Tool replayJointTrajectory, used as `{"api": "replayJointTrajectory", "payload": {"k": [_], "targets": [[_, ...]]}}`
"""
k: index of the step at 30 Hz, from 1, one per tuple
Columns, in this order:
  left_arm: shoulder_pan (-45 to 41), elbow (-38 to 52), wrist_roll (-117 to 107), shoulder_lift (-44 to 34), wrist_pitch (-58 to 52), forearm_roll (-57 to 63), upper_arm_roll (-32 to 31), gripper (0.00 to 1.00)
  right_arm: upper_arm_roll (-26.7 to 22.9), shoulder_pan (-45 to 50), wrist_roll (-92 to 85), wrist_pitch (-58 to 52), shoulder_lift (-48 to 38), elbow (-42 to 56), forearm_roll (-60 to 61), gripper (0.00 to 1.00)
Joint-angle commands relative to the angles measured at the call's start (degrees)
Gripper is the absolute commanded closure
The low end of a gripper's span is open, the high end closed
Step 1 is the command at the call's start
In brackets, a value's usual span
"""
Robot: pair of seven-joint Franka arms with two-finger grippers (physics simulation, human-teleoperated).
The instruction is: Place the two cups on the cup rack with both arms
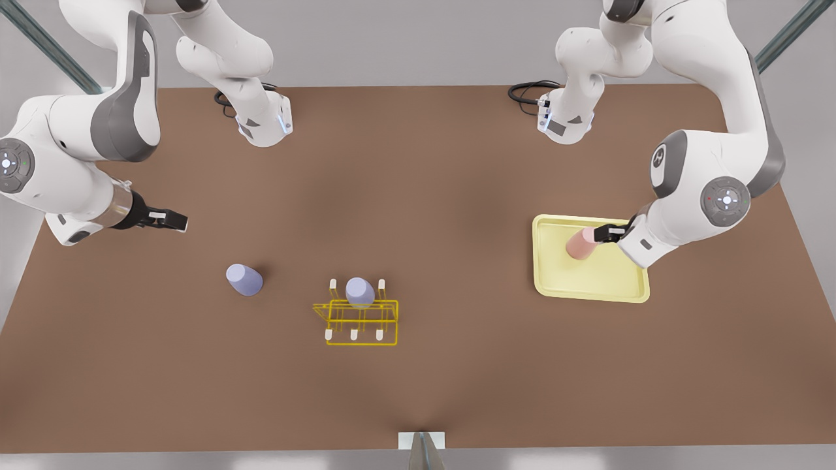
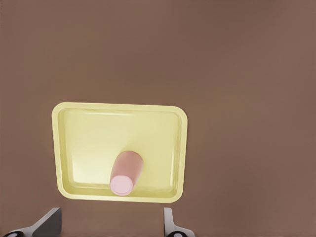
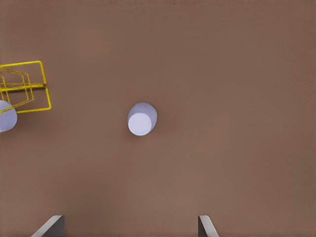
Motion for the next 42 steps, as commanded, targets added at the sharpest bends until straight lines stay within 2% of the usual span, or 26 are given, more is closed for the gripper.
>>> {"api": "replayJointTrajectory", "payload": {"k": [1,3,4,6,10,14,19,23,32,33,38,42], "targets": [[0.00,-0.36,-1.32,-0.08,-0.03,0.04,0.01,0.00,0.03,-0.05,-0.06,0.17,-0.06,0.03,0.03,0.00],[0.35,-3.16,-0.88,-0.17,3.21,0.04,0.01,0.00,-0.06,-0.05,-0.06,0.17,0.03,0.03,0.03,0.00],[0.62,-10.36,-1.06,-0.60,12.95,0.48,0.18,0.00,-0.06,-0.05,-0.06,0.17,0.12,0.03,0.12,0.00],[0.97,-20.12,-1.23,-0.61,25.44,0.39,0.45,0.00,0.20,0.83,0.03,1.74,2.13,0.03,-0.94,0.00],[2.29,-30.32,-0.88,-1.22,36.70,0.39,0.54,0.00,0.56,3.11,-0.41,10.97,9.43,-1.55,-0.76,0.00],[2.29,-37.98,-0.97,-1.84,45.23,0.39,1.06,0.00,0.47,4.00,-0.41,21.43,9.87,-9.03,-0.76,0.00],[2.38,-42.90,-0.88,-1.92,48.58,0.39,1.50,0.00,0.47,4.00,-0.41,32.16,11.10,-17.38,-0.85,0.00],[2.29,-46.68,-0.88,-1.92,53.23,0.39,1.50,0.00,0.47,3.12,-0.94,33.30,14.00,-17.73,-0.76,0.00],[1.85,-49.40,-0.88,-2.63,53.85,0.39,1.50,0.00,0.47,2.94,-2.17,36.02,17.08,-20.98,-0.85,0.00],[1.85,-51.86,-0.88,-2.71,58.06,0.39,1.50,0.00,0.38,2.94,-2.78,36.02,17.78,-20.98,-0.85,0.00],[1.85,-52.92,-0.97,-3.07,59.04,0.31,1.50,0.00,0.38,2.50,-3.40,36.11,18.58,-21.86,-0.85,0.00],[1.85,-55.91,-0.97,-2.80,64.40,0.22,1.50,0.00,0.38,2.50,-3.40,36.81,19.01,-22.47,-0.94,0.00]]}}
